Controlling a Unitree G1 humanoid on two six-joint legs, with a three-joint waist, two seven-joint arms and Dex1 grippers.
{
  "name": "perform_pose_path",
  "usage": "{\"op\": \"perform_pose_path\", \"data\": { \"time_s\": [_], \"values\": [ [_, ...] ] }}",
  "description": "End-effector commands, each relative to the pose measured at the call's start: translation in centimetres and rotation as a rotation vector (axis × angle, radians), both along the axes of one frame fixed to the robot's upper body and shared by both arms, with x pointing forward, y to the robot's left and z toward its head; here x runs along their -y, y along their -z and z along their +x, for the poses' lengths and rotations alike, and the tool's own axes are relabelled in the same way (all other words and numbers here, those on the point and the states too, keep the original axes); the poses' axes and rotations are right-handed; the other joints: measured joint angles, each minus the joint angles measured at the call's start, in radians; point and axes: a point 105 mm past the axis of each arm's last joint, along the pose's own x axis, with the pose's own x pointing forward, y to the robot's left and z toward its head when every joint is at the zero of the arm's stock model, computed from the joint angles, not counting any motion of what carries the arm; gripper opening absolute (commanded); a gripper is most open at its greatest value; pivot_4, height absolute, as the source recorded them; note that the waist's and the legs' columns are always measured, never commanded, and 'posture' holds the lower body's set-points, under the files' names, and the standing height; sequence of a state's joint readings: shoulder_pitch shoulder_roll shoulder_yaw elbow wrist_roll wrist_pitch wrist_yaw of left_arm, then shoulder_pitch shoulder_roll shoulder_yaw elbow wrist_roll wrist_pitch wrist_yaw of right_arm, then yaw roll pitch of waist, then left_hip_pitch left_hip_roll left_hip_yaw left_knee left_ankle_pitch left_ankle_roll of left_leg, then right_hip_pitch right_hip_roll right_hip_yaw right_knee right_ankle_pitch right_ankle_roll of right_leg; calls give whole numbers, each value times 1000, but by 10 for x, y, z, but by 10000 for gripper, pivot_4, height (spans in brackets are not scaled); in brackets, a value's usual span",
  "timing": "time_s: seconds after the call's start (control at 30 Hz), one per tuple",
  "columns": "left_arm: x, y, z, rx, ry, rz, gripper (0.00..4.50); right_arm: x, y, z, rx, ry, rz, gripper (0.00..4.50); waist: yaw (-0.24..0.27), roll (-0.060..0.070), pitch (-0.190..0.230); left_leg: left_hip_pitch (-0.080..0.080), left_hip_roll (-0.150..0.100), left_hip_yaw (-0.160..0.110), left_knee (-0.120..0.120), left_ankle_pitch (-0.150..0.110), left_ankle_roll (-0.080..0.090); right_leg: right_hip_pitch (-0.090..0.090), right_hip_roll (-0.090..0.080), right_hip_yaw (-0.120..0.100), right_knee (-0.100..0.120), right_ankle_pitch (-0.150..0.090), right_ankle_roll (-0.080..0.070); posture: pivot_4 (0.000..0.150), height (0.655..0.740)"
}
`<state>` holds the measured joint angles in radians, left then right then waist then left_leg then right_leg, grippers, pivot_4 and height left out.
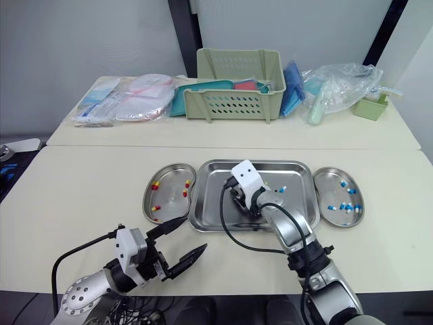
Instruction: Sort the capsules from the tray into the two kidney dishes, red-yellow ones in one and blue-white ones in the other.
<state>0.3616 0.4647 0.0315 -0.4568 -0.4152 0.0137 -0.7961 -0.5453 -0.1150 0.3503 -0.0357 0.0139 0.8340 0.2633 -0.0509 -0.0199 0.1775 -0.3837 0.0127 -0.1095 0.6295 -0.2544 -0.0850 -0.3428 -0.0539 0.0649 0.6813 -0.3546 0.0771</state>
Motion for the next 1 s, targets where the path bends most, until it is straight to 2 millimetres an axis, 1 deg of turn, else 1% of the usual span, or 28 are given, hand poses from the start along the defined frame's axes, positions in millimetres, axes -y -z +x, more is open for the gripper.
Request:
{"op": "perform_pose_path", "data": {
  "time_s": [0.03,0.1,0.13,0.17,0.27,0.43,0.6,0.73,0.8,0.87,0.9,0.97,1.0],
  "values": [
    [4,-5,-2,33,7,-4,45000,0,-3,2,13,-4,-10,18112,0,0,0,0,0,0,0,0,0,0,0,0,0,0,0,1500,7400],
    [4,-5,-1,34,5,-5,45000,0,-2,2,12,-12,-17,12705,0,0,0,0,0,0,0,0,0,0,0,0,0,0,0,1500,7400],
    [4,-5,-1,34,4,-6,45000,0,-1,1,12,-15,-18,10699,0,0,0,0,0,0,0,0,0,0,0,0,0,0,0,1500,7400],
    [4,-4,-1,34,3,-6,45000,0,-1,1,14,-18,-20,7464,0,0,0,0,0,0,0,0,0,0,0,0,0,0,0,1500,7400],
    [3,-4,-1,34,1,-6,45000,-2,-2,0,25,-34,-32,473,-1,0,0,0,0,0,0,0,0,0,0,0,0,0,0,1500,7400],
    [0,-3,0,39,-4,-4,45000,-5,-9,-1,76,-80,-54,183,-2,0,0,0,0,0,0,0,0,0,0,0,0,0,0,1500,7400],
    [-3,-3,2,27,9,5,45000,-9,-30,-5,146,-133,-22,183,-2,0,0,0,0,0,0,0,0,0,0,0,0,0,0,1500,7400],
    [-5,-5,0,26,69,-2,45000,-7,-47,-19,169,-210,14,183,-2,1,1,-1,0,0,0,0,0,-1,0,0,0,0,0,1500,7400],
    [-3,-8,-4,43,137,0,45000,3,-55,-33,171,-258,43,183,0,1,1,-2,0,0,0,0,0,-1,0,0,-1,0,0,1500,7400],
    [-2,-13,-8,72,196,-10,45000,19,-60,-45,183,-283,46,183,8,2,1,-3,0,-1,0,0,0,-1,0,-1,-1,0,0,1500,7400],
    [-1,-16,-9,83,231,-18,45000,32,-63,-53,189,-288,47,183,10,2,1,-4,0,-1,0,0,0,-1,0,-1,-2,0,0,1500,7400],
    [1,-18,-11,95,272,-28,45000,48,-67,-63,197,-296,51,183,18,2,1,-5,0,-1,0,0,0,-1,-1,-2,-2,0,0,1500,7400],
    [2,-20,-12,105,293,-46,45000,61,-72,-70,201,-288,71,183,18,2,1,-5,0,-1,0,0,0,-1,-1,-2,-2,0,0,1500,7400]
  ]
}}
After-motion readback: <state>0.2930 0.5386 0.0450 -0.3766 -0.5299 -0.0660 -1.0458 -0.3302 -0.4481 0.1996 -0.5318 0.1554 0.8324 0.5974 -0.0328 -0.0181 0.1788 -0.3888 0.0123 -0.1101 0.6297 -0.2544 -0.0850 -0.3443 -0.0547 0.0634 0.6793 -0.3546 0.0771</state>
